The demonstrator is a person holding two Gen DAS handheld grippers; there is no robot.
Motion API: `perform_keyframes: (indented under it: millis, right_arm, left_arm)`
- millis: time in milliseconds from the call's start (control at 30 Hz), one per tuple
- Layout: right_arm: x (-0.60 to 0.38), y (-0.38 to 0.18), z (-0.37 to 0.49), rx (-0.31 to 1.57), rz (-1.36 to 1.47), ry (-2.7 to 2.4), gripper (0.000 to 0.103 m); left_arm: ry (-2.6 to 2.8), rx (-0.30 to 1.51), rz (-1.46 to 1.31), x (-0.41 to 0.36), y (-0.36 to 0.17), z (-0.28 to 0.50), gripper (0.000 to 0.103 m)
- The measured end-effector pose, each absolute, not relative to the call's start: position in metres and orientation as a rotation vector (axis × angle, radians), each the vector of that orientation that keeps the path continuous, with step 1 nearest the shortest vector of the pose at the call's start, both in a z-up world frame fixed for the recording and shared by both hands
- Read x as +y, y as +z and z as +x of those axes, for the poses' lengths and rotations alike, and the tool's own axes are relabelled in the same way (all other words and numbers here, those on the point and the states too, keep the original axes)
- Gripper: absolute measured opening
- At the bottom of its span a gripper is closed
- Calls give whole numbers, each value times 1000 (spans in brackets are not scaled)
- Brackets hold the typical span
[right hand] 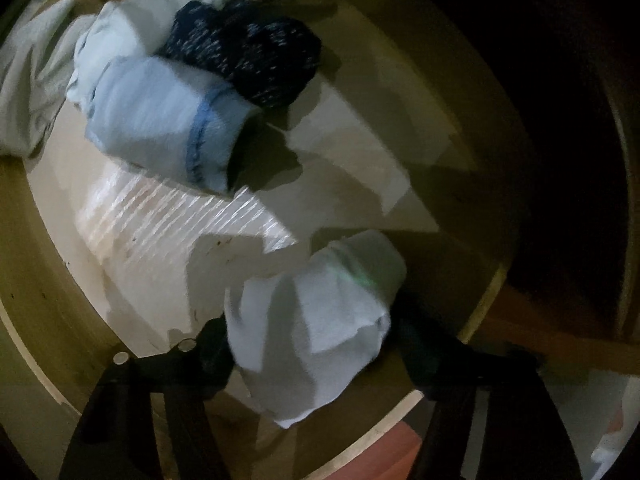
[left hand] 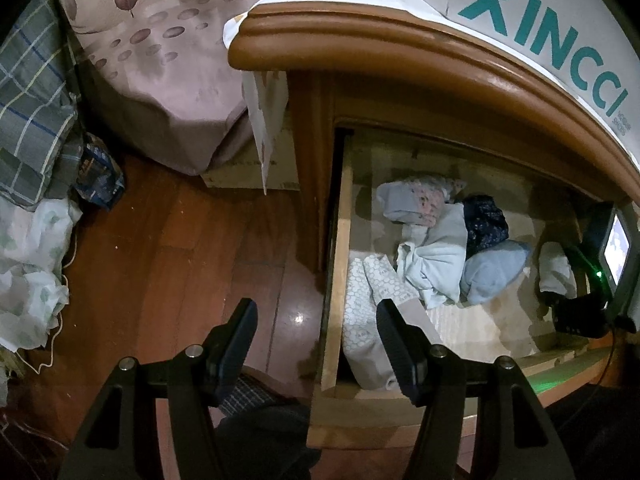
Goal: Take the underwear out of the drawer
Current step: 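Move the right gripper back into the drawer and grasp the white folded cloth, then lift the white cloth with the right gripper while the left grasps the hexagon-print garment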
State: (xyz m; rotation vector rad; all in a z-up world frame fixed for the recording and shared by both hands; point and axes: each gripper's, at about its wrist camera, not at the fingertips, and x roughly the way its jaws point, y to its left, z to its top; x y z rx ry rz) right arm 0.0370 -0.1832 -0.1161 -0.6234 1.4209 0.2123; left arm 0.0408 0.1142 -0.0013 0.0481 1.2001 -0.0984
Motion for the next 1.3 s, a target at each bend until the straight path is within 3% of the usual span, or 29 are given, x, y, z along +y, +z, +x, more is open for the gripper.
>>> perform_keyframes:
  millis: [367,767,1300]
  right_arm:
    - [-185,-83,22,1465,-527,228,54]
    - [-238,-14,-26,1255,132,85,54]
    - [-220,-27,-38,1167,279,92,54]
  left_arm:
    - [-131,1239,23,109,-7,41,63]
    - [-301,1372,5,78,-26,36,63]
    - [-157,1581,-36,60,-65,57,63]
